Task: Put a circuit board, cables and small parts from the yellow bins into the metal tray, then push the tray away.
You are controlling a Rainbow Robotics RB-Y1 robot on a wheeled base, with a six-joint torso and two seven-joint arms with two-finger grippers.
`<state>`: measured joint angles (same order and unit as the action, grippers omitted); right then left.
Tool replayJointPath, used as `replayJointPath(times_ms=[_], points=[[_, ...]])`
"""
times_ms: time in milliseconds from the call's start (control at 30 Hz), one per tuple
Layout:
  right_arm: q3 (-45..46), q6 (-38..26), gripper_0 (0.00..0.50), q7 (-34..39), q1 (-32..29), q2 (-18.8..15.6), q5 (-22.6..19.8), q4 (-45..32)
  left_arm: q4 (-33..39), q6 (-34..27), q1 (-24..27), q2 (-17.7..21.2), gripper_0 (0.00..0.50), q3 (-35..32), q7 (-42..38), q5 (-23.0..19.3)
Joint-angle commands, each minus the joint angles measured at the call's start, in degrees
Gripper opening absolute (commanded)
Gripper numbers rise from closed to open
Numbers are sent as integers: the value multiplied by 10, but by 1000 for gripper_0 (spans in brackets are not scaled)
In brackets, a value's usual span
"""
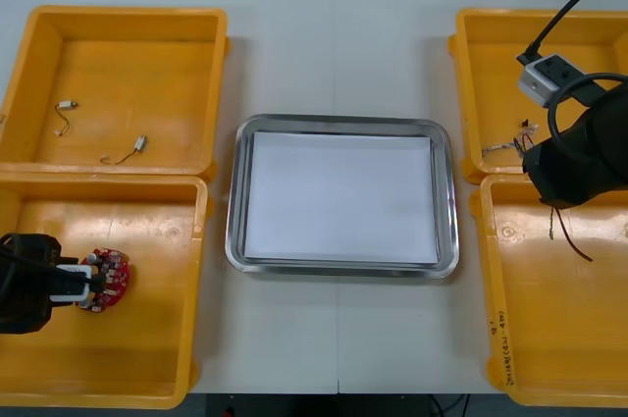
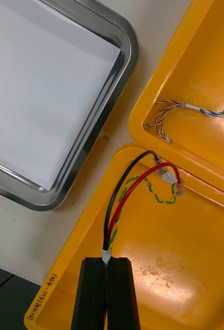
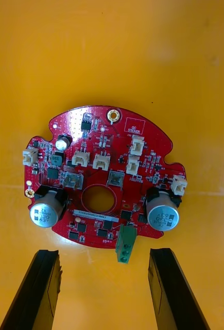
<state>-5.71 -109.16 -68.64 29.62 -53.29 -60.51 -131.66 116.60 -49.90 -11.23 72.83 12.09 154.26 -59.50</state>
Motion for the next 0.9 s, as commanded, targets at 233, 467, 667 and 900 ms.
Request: replayJointPath(times_ms=[233, 467, 667, 900], points=[[-4, -6, 0, 9, 18, -8, 6, -9, -13, 25, 35, 25, 500, 44, 7, 19], [-4, -8, 0, 10, 18, 1, 9, -9, -16, 25, 38, 25, 500, 50, 7, 25], [-4, -8, 0, 9, 18, 2, 7, -10, -30, 27, 56, 25, 500, 71, 7, 24], [-4, -8, 0, 9, 18, 2, 5, -9, -34, 44, 62, 24, 500, 87, 7, 25]])
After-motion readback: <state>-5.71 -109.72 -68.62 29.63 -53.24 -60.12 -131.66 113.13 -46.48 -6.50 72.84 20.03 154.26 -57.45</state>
